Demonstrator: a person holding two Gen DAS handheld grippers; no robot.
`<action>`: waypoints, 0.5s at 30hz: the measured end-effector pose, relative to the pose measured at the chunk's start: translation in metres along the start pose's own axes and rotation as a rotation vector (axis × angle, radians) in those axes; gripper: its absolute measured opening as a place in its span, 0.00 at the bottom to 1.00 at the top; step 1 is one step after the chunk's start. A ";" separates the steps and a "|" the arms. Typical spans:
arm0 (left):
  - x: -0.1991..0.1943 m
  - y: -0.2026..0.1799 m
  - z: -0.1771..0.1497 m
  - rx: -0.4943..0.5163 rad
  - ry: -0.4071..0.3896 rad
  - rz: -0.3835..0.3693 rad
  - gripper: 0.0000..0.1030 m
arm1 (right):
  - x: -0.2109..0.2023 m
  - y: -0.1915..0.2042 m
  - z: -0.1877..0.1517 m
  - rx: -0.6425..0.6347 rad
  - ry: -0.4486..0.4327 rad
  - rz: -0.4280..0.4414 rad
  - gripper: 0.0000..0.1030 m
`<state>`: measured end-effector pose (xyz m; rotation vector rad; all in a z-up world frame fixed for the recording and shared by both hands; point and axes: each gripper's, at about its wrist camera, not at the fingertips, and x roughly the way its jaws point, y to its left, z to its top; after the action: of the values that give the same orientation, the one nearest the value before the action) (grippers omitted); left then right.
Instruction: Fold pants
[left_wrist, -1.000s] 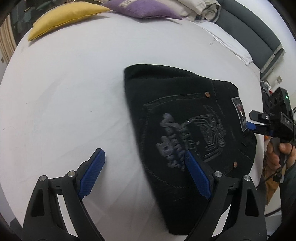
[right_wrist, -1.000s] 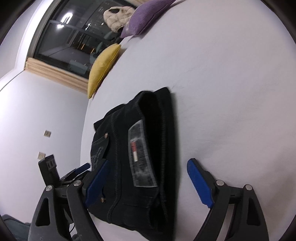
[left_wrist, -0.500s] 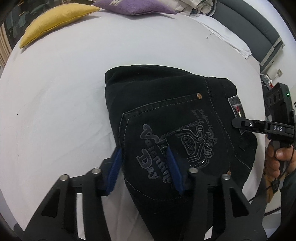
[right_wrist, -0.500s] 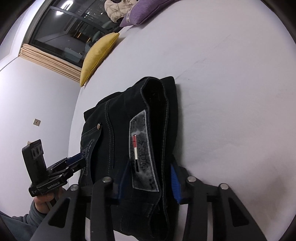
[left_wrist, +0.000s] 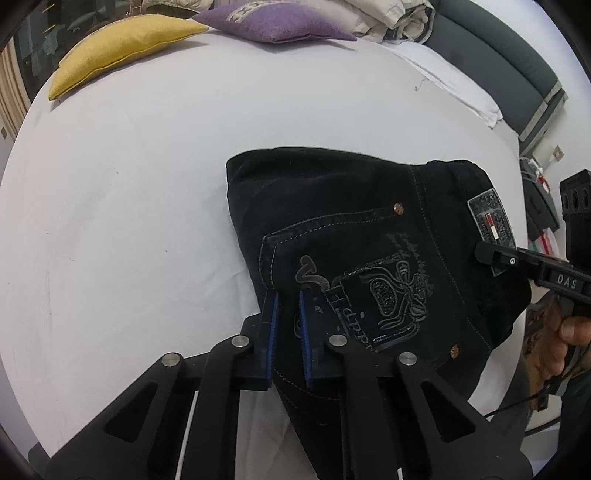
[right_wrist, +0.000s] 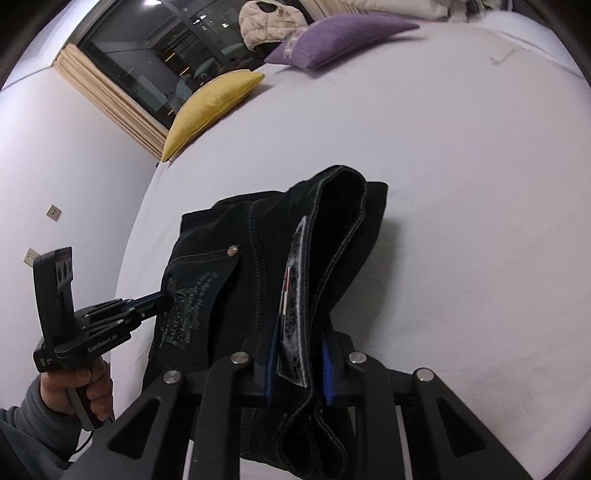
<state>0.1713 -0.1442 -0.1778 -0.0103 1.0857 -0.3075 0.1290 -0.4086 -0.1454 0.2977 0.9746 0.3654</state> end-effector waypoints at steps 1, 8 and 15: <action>-0.001 0.000 0.000 0.000 -0.003 -0.002 0.08 | -0.001 0.003 0.000 -0.009 -0.003 -0.009 0.20; -0.013 0.002 0.002 -0.015 -0.035 -0.030 0.06 | -0.007 0.009 -0.003 -0.020 -0.023 -0.027 0.20; -0.029 0.012 0.004 -0.036 -0.063 -0.058 0.05 | -0.020 0.018 -0.005 -0.035 -0.051 -0.023 0.20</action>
<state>0.1652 -0.1254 -0.1524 -0.0835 1.0297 -0.3377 0.1113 -0.4008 -0.1262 0.2624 0.9202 0.3518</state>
